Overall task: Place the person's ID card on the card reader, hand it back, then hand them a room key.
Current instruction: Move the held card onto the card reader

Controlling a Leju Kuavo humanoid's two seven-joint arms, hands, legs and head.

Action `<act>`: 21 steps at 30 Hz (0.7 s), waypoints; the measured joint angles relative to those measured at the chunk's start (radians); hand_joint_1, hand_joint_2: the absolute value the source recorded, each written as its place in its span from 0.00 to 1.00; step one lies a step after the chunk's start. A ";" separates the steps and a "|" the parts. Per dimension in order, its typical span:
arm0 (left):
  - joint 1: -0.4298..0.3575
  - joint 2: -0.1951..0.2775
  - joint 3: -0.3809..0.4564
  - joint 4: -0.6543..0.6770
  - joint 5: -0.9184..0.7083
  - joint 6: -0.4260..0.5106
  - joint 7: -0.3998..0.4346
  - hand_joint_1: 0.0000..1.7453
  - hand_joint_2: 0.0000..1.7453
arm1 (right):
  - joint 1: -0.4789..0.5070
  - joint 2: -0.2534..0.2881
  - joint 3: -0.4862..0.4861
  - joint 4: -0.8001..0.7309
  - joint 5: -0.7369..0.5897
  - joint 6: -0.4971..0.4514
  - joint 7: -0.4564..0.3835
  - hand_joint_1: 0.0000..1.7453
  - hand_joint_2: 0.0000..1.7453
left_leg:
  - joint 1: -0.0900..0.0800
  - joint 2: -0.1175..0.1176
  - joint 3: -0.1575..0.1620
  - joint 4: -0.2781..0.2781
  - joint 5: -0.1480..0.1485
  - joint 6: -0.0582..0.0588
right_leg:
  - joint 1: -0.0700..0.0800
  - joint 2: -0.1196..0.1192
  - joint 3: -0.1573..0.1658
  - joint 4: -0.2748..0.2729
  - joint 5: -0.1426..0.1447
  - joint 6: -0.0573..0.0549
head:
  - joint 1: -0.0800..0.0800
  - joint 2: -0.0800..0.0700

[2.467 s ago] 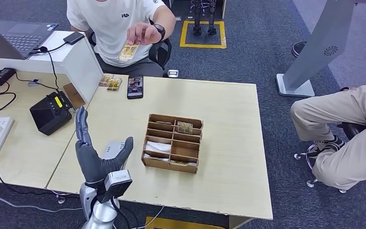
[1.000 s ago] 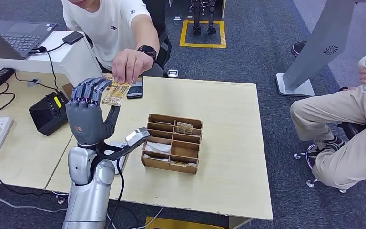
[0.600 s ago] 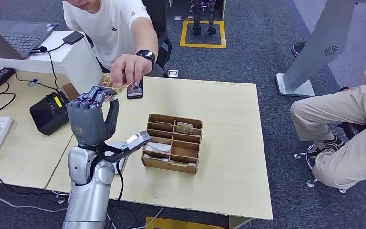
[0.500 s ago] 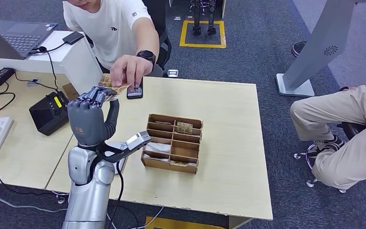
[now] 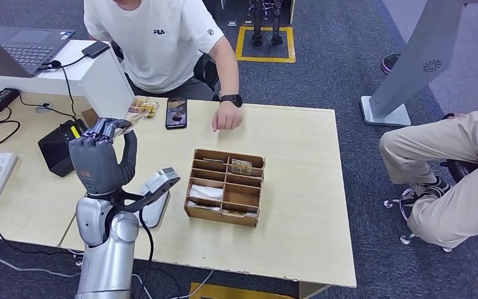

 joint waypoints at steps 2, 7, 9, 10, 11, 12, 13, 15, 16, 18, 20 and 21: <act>0.006 0.001 0.023 -0.002 0.005 0.000 -0.006 1.00 1.00 | 0.000 0.000 0.000 -0.002 -0.006 0.000 0.001 0.00 1.00 | 0.000 0.000 0.000 0.000 0.000 0.000 | 0.000 0.000 0.000 0.000 0.000 0.000 | 0.000 0.000; 0.026 0.002 0.084 -0.002 0.006 0.000 -0.010 1.00 1.00 | 0.000 0.000 0.000 -0.005 -0.017 0.000 0.008 0.00 1.00 | 0.000 0.000 0.000 0.000 0.000 0.000 | 0.000 0.000 0.000 0.000 0.000 0.000 | 0.000 0.000; 0.041 0.002 0.104 -0.002 0.005 0.000 -0.008 1.00 1.00 | 0.001 0.000 0.000 -0.008 -0.030 0.000 0.014 0.00 1.00 | 0.000 0.000 0.000 0.000 0.000 0.000 | 0.000 0.000 0.000 0.000 0.000 0.000 | 0.000 0.000; 0.049 0.002 0.114 -0.002 0.005 0.000 -0.006 1.00 1.00 | 0.001 0.000 0.000 -0.010 -0.038 0.000 0.017 0.00 1.00 | 0.000 0.000 -0.001 0.000 0.000 0.000 | 0.000 0.000 0.000 0.000 0.000 0.000 | 0.000 0.000; 0.057 0.003 0.123 -0.002 0.001 0.000 0.001 1.00 1.00 | 0.002 0.000 0.000 -0.012 -0.046 0.000 0.019 0.00 1.00 | 0.000 0.000 -0.001 0.000 0.000 0.000 | 0.000 0.000 0.000 0.000 0.000 0.000 | 0.000 0.000; 0.068 0.004 0.128 -0.003 -0.006 0.000 0.020 1.00 1.00 | 0.002 0.000 0.000 -0.014 -0.050 0.000 0.021 0.00 1.00 | 0.000 0.000 -0.001 0.000 0.000 0.000 | 0.000 0.000 0.000 0.000 0.000 0.000 | 0.000 0.000; 0.081 0.007 0.131 -0.006 -0.012 0.000 0.043 1.00 1.00 | 0.003 0.001 0.000 -0.015 -0.051 0.000 0.021 0.00 1.00 | 0.000 0.000 -0.001 0.000 0.000 0.000 | 0.000 0.000 0.000 0.000 0.000 0.000 | 0.000 0.000; 0.109 0.011 0.132 -0.012 -0.021 0.000 0.073 1.00 1.00 | 0.004 0.001 0.000 -0.018 -0.054 0.000 0.021 0.00 1.00 | 0.000 0.000 -0.001 0.000 -0.001 0.000 | 0.000 0.000 -0.001 0.000 0.000 0.000 | 0.000 0.000; 0.119 0.012 0.133 -0.014 -0.021 0.000 0.069 1.00 1.00 | 0.005 0.001 0.000 -0.020 -0.057 0.000 0.021 0.00 1.00 | 0.000 -0.001 -0.001 0.000 -0.001 0.000 | 0.000 0.000 -0.001 0.000 0.000 0.000 | 0.000 0.000; 0.131 0.013 0.138 -0.014 -0.022 0.000 0.049 1.00 1.00 | 0.006 0.001 0.000 -0.021 -0.064 0.000 0.021 0.00 1.00 | 0.000 -0.002 -0.002 0.000 -0.001 0.000 | 0.000 -0.002 -0.001 0.000 -0.001 0.000 | 0.000 0.000; 0.142 0.013 0.143 -0.014 -0.032 0.000 0.038 1.00 1.00 | 0.006 0.001 0.000 -0.022 -0.067 0.000 0.021 0.00 1.00 | 0.000 -0.002 -0.002 0.000 -0.001 0.000 | 0.000 -0.002 -0.001 0.000 -0.001 0.001 | 0.000 0.000; 0.150 0.014 0.145 -0.014 -0.046 0.000 0.038 1.00 1.00 | 0.006 0.001 0.000 -0.023 -0.068 0.000 0.021 0.00 1.00 | 0.000 -0.002 -0.002 0.000 -0.001 0.000 | 0.000 -0.002 -0.001 0.000 -0.001 0.001 | 0.000 0.000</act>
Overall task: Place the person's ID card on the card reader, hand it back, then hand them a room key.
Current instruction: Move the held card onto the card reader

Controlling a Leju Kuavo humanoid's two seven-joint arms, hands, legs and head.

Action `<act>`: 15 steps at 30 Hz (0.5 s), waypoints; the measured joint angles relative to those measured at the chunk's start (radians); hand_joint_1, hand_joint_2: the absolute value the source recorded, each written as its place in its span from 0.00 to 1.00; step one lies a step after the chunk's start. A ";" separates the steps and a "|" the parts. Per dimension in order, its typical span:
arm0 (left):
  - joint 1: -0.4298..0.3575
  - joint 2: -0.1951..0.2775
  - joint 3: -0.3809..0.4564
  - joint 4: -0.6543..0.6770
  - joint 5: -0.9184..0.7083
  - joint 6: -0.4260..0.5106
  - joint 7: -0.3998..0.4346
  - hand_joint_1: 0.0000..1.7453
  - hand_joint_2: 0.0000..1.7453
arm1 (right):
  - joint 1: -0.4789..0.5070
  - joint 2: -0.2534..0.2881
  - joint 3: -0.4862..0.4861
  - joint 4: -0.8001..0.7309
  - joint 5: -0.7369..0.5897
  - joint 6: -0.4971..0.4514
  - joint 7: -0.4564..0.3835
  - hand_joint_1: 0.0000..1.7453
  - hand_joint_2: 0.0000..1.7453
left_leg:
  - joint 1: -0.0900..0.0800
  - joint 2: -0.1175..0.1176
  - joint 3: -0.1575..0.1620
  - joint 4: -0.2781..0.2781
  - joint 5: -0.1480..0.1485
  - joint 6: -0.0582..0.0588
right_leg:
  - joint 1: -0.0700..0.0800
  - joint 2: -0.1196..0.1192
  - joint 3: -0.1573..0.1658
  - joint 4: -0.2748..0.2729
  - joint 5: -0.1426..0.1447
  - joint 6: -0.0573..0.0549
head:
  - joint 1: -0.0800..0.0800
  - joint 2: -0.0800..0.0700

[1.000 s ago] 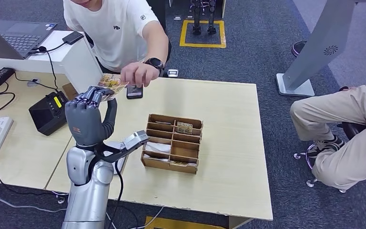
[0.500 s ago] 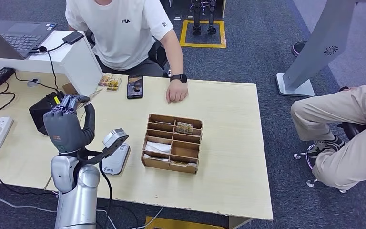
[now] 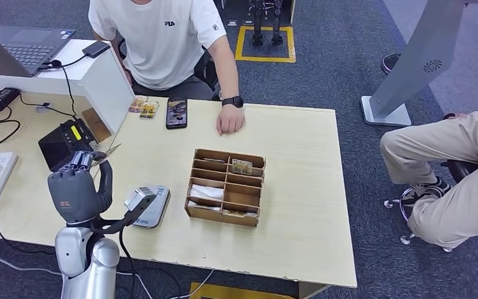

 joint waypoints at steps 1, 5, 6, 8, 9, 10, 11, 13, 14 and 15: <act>0.009 0.000 0.001 0.000 -0.018 0.000 0.003 1.00 1.00 | 0.000 0.000 0.000 0.000 -0.001 0.000 0.000 0.00 1.00 | 0.000 0.000 0.000 0.000 0.000 0.000 | 0.000 0.000 0.000 0.000 0.000 0.000 | 0.000 0.000; 0.058 0.006 -0.004 0.000 -0.086 0.000 0.076 1.00 1.00 | 0.001 0.001 0.000 0.000 -0.012 0.000 -0.001 0.00 1.00 | 0.000 0.001 0.001 0.000 0.000 0.000 | 0.000 0.001 0.000 0.000 0.000 0.000 | 0.000 0.000; 0.072 0.007 -0.008 0.001 -0.101 0.000 0.101 1.00 1.00 | 0.001 0.001 0.000 0.000 -0.015 0.000 -0.001 0.00 1.00 | 0.000 0.001 0.001 0.000 0.000 0.000 | 0.000 0.001 0.000 0.000 0.000 0.000 | 0.000 0.000; 0.097 0.007 -0.015 0.002 -0.125 0.000 0.123 1.00 1.00 | 0.002 0.002 0.000 0.000 -0.018 0.000 -0.001 0.00 1.00 | 0.000 0.001 0.000 0.000 0.000 0.000 | 0.000 0.001 -0.001 0.000 0.000 0.000 | 0.000 0.000; 0.107 0.006 -0.017 0.004 -0.133 0.000 0.121 1.00 1.00 | 0.002 0.002 0.001 0.000 -0.018 0.000 -0.001 0.00 1.00 | 0.000 0.001 0.000 0.000 0.000 0.000 | 0.000 0.001 -0.001 0.000 0.000 0.000 | 0.000 0.000; 0.115 0.006 -0.018 0.005 -0.140 0.000 0.117 1.00 1.00 | 0.003 0.002 0.001 -0.001 -0.020 0.000 -0.001 0.00 1.00 | 0.000 0.001 0.000 0.000 0.000 0.000 | 0.000 0.001 -0.001 0.000 0.000 0.000 | 0.000 0.000; 0.123 0.005 -0.019 0.008 -0.147 0.000 0.113 1.00 1.00 | 0.003 0.002 0.002 -0.001 -0.023 0.000 -0.001 0.00 1.00 | 0.000 0.001 0.000 0.000 0.000 0.000 | 0.000 0.001 -0.001 0.000 0.000 0.000 | 0.000 0.000; 0.137 0.005 -0.021 0.014 -0.159 0.000 0.112 1.00 1.00 | 0.004 0.002 0.005 -0.001 -0.030 0.000 -0.001 0.00 1.00 | 0.000 0.001 0.000 0.000 0.000 0.000 | 0.000 0.001 -0.001 0.000 0.000 0.000 | 0.000 0.000; 0.143 0.005 -0.023 0.018 -0.164 0.000 0.114 1.00 1.00 | 0.005 0.003 0.006 -0.002 -0.033 0.000 -0.001 0.00 1.00 | 0.000 0.001 0.000 0.000 0.000 0.000 | 0.000 0.001 -0.001 0.000 0.000 0.000 | 0.000 0.000; 0.149 0.005 -0.025 0.022 -0.169 0.000 0.118 1.00 1.00 | 0.006 0.003 0.007 -0.002 -0.034 0.000 -0.001 0.00 1.00 | 0.000 0.001 0.000 0.000 0.000 0.000 | 0.000 0.001 -0.001 0.000 0.000 0.000 | 0.000 0.000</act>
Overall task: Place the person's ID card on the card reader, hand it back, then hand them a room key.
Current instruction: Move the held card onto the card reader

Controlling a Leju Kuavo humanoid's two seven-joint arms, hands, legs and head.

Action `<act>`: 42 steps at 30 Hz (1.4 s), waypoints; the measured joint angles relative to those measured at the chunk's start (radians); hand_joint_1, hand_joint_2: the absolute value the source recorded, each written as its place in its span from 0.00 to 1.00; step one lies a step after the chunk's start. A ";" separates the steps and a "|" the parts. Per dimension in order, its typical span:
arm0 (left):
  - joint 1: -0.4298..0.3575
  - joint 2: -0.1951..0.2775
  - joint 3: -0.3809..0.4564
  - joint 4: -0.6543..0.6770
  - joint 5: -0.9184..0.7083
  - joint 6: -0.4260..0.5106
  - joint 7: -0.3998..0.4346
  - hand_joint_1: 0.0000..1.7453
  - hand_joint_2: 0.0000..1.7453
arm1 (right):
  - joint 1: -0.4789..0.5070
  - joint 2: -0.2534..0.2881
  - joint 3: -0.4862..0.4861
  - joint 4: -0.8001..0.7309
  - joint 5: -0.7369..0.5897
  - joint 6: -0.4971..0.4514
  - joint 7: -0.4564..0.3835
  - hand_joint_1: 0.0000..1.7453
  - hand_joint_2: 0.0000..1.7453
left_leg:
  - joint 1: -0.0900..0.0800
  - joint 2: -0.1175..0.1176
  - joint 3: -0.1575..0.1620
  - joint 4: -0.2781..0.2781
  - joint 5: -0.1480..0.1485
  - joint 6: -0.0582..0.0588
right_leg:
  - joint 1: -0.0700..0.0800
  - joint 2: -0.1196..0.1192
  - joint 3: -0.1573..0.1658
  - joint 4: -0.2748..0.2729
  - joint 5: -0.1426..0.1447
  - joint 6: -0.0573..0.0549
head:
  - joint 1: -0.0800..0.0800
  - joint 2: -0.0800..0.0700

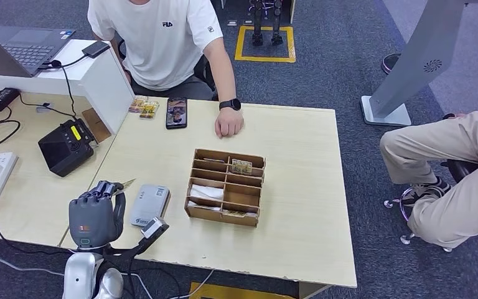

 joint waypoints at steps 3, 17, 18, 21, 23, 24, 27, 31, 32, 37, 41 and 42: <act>0.014 0.000 -0.010 0.012 -0.013 0.000 0.028 1.00 1.00 | 0.001 0.001 0.003 -0.002 0.000 0.000 0.000 0.00 1.00 | 0.000 0.000 0.000 0.000 0.000 0.000 | 0.000 0.000 0.000 0.000 0.000 0.000 | 0.000 0.000; 0.057 0.021 -0.125 0.066 -0.042 0.000 0.185 1.00 1.00 | 0.009 0.002 0.026 -0.010 0.001 0.000 0.000 0.00 1.00 | 0.000 0.000 0.000 0.000 0.000 0.000 | 0.000 0.000 0.000 0.000 0.000 0.000 | 0.000 0.000; 0.058 0.024 -0.132 0.068 -0.041 0.000 0.190 1.00 1.00 | 0.009 0.002 0.027 -0.011 0.001 0.000 0.000 0.00 1.00 | 0.000 0.000 0.000 0.000 0.000 0.000 | 0.000 0.000 0.000 0.000 0.000 0.000 | 0.000 0.000; 0.060 0.032 -0.151 0.076 -0.039 0.000 0.203 1.00 1.00 | 0.010 0.003 0.031 -0.012 0.002 0.000 0.000 0.00 1.00 | 0.000 0.000 0.000 0.000 0.000 0.000 | 0.000 0.000 0.000 0.000 0.000 0.000 | 0.000 0.000; 0.058 0.037 -0.164 0.085 -0.039 0.000 0.215 1.00 1.00 | 0.011 0.003 0.034 -0.012 0.004 0.000 0.000 0.00 1.00 | 0.000 0.000 0.000 0.000 0.000 0.000 | 0.000 0.000 0.000 0.000 0.000 0.000 | 0.000 0.000; 0.056 0.040 -0.170 0.090 -0.039 0.000 0.222 1.00 1.00 | 0.011 0.003 0.037 -0.012 0.005 0.000 0.000 0.00 1.00 | 0.000 0.000 0.000 0.000 0.000 0.000 | 0.000 0.000 0.000 0.000 0.000 0.000 | 0.000 0.000; 0.042 0.048 -0.189 0.114 -0.040 0.000 0.246 1.00 1.00 | 0.011 0.003 0.044 -0.012 0.012 0.000 -0.003 0.00 1.00 | 0.000 0.000 0.000 0.000 0.000 0.000 | 0.000 0.000 0.000 0.000 0.000 0.000 | 0.000 0.000; 0.009 0.065 -0.229 0.159 -0.039 0.000 0.313 1.00 1.00 | 0.010 0.003 0.051 -0.012 0.026 0.000 -0.005 0.00 1.00 | 0.000 0.000 0.000 0.000 0.000 0.000 | 0.000 0.000 0.000 0.000 0.000 0.000 | 0.000 0.000; -0.001 0.072 -0.245 0.172 -0.038 0.000 0.337 1.00 1.00 | 0.010 0.003 0.053 -0.012 0.029 0.000 -0.005 0.00 1.00 | 0.000 0.000 0.000 0.000 0.000 0.000 | 0.000 0.000 0.000 0.000 0.000 0.000 | 0.000 0.000; -0.056 0.100 -0.308 0.254 -0.029 0.000 0.410 1.00 1.00 | 0.009 0.002 0.059 -0.008 0.047 0.000 -0.010 0.00 1.00 | 0.000 0.000 0.000 0.000 0.000 0.000 | 0.000 0.000 0.000 0.000 0.000 0.000 | 0.000 0.000; -0.095 0.132 -0.372 0.311 -0.019 0.000 0.472 1.00 1.00 | 0.009 0.000 0.059 -0.001 0.062 0.000 -0.013 0.00 1.00 | 0.000 0.000 0.000 0.000 0.000 0.000 | 0.000 0.000 0.000 0.000 0.000 0.000 | 0.000 0.000; -0.103 0.135 -0.376 0.326 -0.026 0.000 0.462 1.00 1.00 | 0.009 0.000 0.059 0.000 0.068 0.000 -0.012 0.00 1.00 | 0.000 0.000 0.000 0.000 0.000 0.000 | 0.000 0.000 0.000 0.000 0.000 0.000 | 0.000 0.000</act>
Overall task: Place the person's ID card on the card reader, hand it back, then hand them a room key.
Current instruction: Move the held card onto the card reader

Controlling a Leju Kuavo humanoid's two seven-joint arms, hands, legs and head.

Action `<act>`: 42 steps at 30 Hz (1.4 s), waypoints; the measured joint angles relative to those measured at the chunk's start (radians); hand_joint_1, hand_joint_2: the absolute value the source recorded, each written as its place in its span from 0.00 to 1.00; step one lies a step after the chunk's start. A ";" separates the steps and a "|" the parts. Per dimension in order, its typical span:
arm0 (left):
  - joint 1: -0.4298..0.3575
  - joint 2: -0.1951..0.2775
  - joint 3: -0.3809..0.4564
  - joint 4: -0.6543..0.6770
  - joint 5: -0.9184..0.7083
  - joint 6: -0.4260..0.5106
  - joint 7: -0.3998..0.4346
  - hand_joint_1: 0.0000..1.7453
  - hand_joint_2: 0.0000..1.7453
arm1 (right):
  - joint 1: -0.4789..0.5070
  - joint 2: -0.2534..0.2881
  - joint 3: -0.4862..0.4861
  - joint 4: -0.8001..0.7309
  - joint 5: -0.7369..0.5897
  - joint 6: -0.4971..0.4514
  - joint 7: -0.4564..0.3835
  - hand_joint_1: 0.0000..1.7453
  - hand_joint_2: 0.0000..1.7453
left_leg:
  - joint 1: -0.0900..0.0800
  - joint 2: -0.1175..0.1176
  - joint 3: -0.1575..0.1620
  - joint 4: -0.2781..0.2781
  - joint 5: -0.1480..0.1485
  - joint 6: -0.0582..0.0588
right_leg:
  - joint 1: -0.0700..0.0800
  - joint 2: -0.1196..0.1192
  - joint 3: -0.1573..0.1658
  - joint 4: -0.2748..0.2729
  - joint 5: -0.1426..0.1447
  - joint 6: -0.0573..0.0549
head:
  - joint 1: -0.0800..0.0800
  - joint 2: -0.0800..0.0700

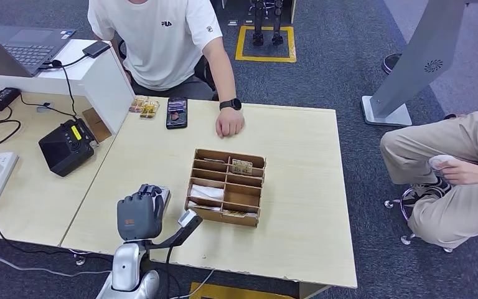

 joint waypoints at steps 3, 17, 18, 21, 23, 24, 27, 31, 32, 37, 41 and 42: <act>-0.016 0.002 -0.001 0.044 -0.016 0.000 -0.026 1.00 1.00 | -0.001 -0.001 -0.002 0.004 0.022 0.000 -0.003 0.00 1.00 | 0.000 0.001 0.000 0.000 0.000 0.000 | 0.000 0.001 0.000 0.000 0.000 0.000 | 0.000 0.000; -0.064 0.041 -0.055 0.190 -0.018 0.001 0.040 1.00 1.00 | -0.009 -0.005 -0.043 0.025 0.056 0.000 -0.029 0.00 1.00 | 0.000 0.000 0.000 0.000 0.000 0.000 | 0.000 0.001 0.000 0.000 0.000 0.000 | 0.000 0.000; -0.066 0.041 -0.055 0.195 -0.018 0.002 0.038 1.00 1.00 | -0.010 -0.006 -0.044 0.026 0.057 0.000 -0.029 0.00 1.00 | 0.000 0.000 0.000 0.000 0.000 0.000 | 0.000 0.001 0.000 0.000 0.000 0.000 | 0.000 0.000; -0.070 0.041 -0.055 0.208 -0.018 0.003 0.036 1.00 1.00 | -0.010 -0.006 -0.045 0.028 0.057 0.000 -0.026 0.00 1.00 | 0.000 0.000 0.000 0.000 0.000 0.000 | 0.000 0.001 0.000 0.000 0.000 0.000 | 0.000 0.000; -0.071 0.041 -0.055 0.213 -0.018 0.003 0.035 1.00 1.00 | -0.010 -0.006 -0.047 0.029 0.057 0.000 -0.021 0.00 1.00 | 0.000 0.000 0.000 0.000 0.000 0.000 | 0.000 0.000 0.001 0.000 0.000 0.000 | 0.000 0.000; -0.072 0.041 -0.055 0.214 -0.018 0.003 0.035 1.00 1.00 | -0.010 -0.006 -0.047 0.029 0.057 0.000 -0.020 0.00 1.00 | 0.000 0.000 0.000 0.000 0.000 0.000 | 0.000 0.000 0.001 0.000 0.000 0.000 | 0.000 0.000; -0.072 0.041 -0.053 0.215 -0.018 0.003 0.035 1.00 1.00 | -0.010 -0.006 -0.051 0.029 0.058 0.000 -0.018 0.00 1.00 | 0.000 0.000 0.001 0.000 0.000 0.000 | 0.000 0.000 0.001 0.000 0.000 0.000 | 0.000 0.000; -0.069 0.038 -0.040 0.210 -0.014 0.004 0.012 1.00 1.00 | -0.010 -0.006 -0.057 0.028 0.061 0.000 -0.012 0.00 1.00 | 0.000 0.000 0.001 0.000 0.000 0.000 | 0.000 0.000 0.001 0.000 0.000 0.000 | 0.000 0.000; -0.067 0.034 -0.031 0.203 -0.012 0.004 -0.006 1.00 1.00 | -0.010 -0.006 -0.059 0.028 0.061 0.000 -0.011 0.00 1.00 | 0.000 0.000 0.001 0.000 0.000 0.000 | 0.000 0.000 0.001 0.000 0.000 0.000 | 0.000 0.000; -0.046 -0.019 0.077 0.124 0.025 0.005 -0.161 1.00 1.00 | -0.010 -0.006 -0.065 0.021 0.056 0.000 -0.017 0.00 1.00 | 0.000 0.000 0.000 0.000 0.000 0.000 | 0.000 0.000 0.001 0.000 0.000 0.000 | 0.000 0.000; -0.042 -0.082 0.198 0.051 0.056 0.004 -0.306 1.00 1.00 | -0.010 -0.006 -0.066 0.018 0.050 0.000 -0.023 0.00 1.00 | 0.000 0.000 0.000 0.000 0.000 0.000 | 0.000 0.000 0.001 0.000 0.000 0.000 | 0.000 0.000; -0.042 -0.094 0.222 0.039 0.057 0.004 -0.324 1.00 1.00 | -0.010 -0.006 -0.066 0.017 0.049 0.000 -0.024 0.00 1.00 | 0.000 0.000 0.000 0.000 0.000 0.000 | 0.000 0.000 0.001 0.000 0.000 0.000 | 0.000 0.000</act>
